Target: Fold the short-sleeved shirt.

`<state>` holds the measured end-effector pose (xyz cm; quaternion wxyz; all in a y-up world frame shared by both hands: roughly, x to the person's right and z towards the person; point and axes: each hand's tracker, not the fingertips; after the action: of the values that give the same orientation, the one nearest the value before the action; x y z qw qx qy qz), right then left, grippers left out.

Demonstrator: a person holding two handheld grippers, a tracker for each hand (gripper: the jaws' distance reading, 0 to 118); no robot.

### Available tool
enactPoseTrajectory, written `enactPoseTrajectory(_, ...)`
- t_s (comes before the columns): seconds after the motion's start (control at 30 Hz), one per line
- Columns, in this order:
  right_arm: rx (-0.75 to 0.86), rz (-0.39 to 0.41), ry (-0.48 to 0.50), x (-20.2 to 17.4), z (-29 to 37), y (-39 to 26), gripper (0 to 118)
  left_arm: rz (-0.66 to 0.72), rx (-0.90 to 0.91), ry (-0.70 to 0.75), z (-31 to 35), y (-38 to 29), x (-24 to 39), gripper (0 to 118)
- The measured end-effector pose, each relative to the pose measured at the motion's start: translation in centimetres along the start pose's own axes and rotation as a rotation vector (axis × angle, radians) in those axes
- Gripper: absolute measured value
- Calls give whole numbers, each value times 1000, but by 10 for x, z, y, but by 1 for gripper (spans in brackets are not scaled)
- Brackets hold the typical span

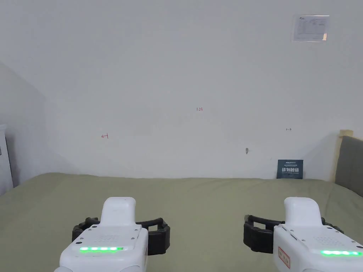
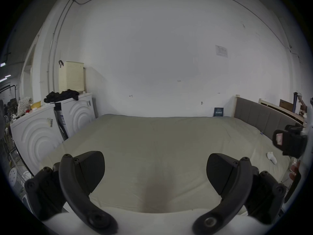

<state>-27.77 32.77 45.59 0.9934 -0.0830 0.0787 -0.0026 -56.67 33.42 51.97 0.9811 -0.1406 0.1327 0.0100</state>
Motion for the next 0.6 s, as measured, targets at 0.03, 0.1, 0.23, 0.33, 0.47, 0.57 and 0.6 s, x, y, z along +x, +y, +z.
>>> enactPoseTrajectory(0.03, 8, -7, -49, -5, 4, 3, 118, 1, 3, 16, -2, 2, -7, 118)
enactPoseTrajectory(0.1, 5, -21, -105, -14, 11, 11, 118, 11, -1, 11, -3, 4, -13, 118)
enactPoseTrajectory(0.23, -53, -110, -51, -6, 14, 17, 118, 35, -1, 4, -5, 5, -16, 118)
enactPoseTrajectory(0.33, -118, -73, -97, -11, 16, 26, 118, 31, -15, 4, -6, 5, -15, 118)
enactPoseTrajectory(0.47, -110, -61, -98, -10, 17, 29, 118, 24, -10, 4, -7, 5, -14, 118)
enactPoseTrajectory(0.57, -77, -11, -119, -12, 20, 30, 118, 26, -16, -8, -6, 4, -13, 118)
enactPoseTrajectory(0.6, -79, -13, -120, -14, 22, 30, 118, 29, -17, -10, -5, 4, -13, 118)
